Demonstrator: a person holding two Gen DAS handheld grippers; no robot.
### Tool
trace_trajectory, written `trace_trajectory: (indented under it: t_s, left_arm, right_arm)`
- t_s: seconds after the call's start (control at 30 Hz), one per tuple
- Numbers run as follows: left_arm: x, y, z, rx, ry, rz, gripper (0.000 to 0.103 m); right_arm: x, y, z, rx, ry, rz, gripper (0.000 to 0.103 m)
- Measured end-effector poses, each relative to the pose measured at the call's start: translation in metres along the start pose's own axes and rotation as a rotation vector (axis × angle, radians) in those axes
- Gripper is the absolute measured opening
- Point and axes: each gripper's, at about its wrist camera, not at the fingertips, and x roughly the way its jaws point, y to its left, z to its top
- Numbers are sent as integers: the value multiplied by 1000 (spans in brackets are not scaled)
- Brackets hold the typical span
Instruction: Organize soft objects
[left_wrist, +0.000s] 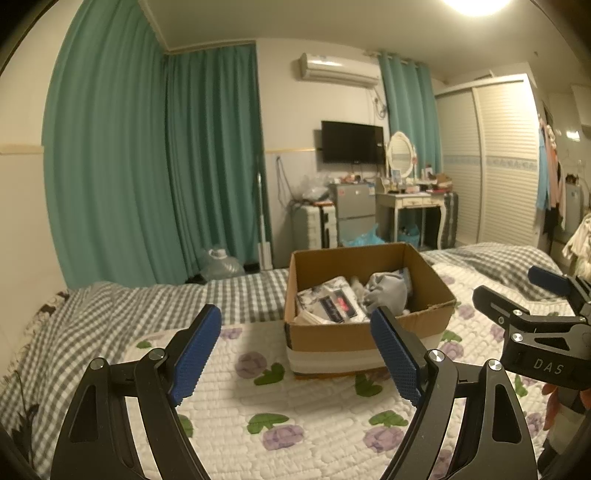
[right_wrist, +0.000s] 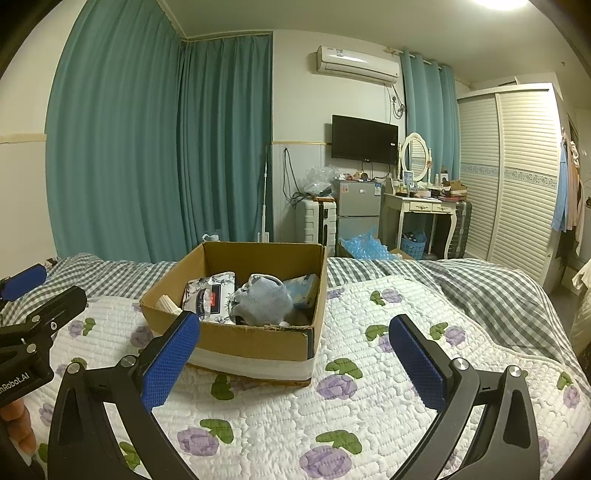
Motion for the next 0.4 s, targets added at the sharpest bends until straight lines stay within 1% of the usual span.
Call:
trace_trajectory:
  t_s: [0.4]
  left_arm:
    - [-2,-3,-2,-1,2,4,84]
  right_arm:
    - [1,-1,-3,0,-1,-3,103]
